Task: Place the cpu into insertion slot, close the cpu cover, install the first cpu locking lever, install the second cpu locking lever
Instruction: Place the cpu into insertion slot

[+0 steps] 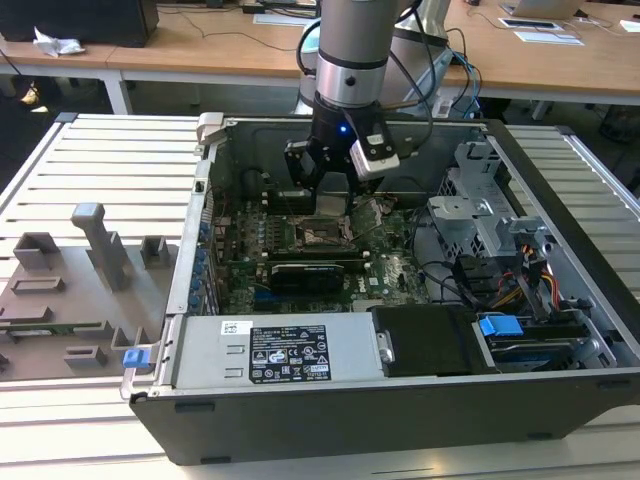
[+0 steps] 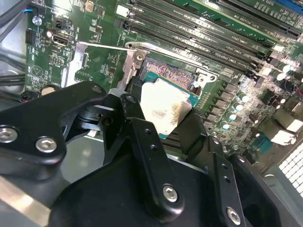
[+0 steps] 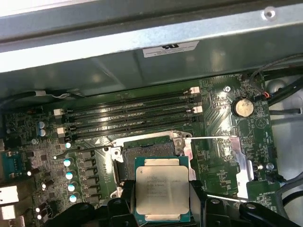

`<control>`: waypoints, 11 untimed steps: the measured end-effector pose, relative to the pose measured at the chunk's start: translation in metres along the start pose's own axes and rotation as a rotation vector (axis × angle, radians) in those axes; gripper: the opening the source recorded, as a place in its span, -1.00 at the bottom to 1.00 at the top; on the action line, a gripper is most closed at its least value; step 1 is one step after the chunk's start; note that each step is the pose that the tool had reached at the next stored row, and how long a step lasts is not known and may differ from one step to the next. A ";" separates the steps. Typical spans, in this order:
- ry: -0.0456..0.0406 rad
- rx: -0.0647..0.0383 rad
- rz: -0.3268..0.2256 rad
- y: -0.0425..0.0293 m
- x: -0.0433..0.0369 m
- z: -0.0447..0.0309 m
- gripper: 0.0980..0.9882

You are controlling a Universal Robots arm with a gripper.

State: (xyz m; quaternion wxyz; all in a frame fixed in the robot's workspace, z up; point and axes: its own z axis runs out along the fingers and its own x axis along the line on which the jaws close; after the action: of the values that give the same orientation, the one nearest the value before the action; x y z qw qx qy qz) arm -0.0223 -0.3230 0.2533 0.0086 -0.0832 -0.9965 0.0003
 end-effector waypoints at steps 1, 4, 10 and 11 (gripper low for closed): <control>0.0000 0.000 0.006 0.0000 0.0000 0.0000 0.00; 0.0000 -0.001 0.035 0.0000 0.0000 0.0002 0.00; 0.0002 -0.001 0.078 0.0000 0.0000 0.0004 0.00; 0.0001 -0.002 0.086 0.0000 0.0000 0.0004 0.00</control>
State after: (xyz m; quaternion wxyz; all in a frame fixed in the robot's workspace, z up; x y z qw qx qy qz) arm -0.0223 -0.3230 0.2529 0.0086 -0.1260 -0.9920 -0.0001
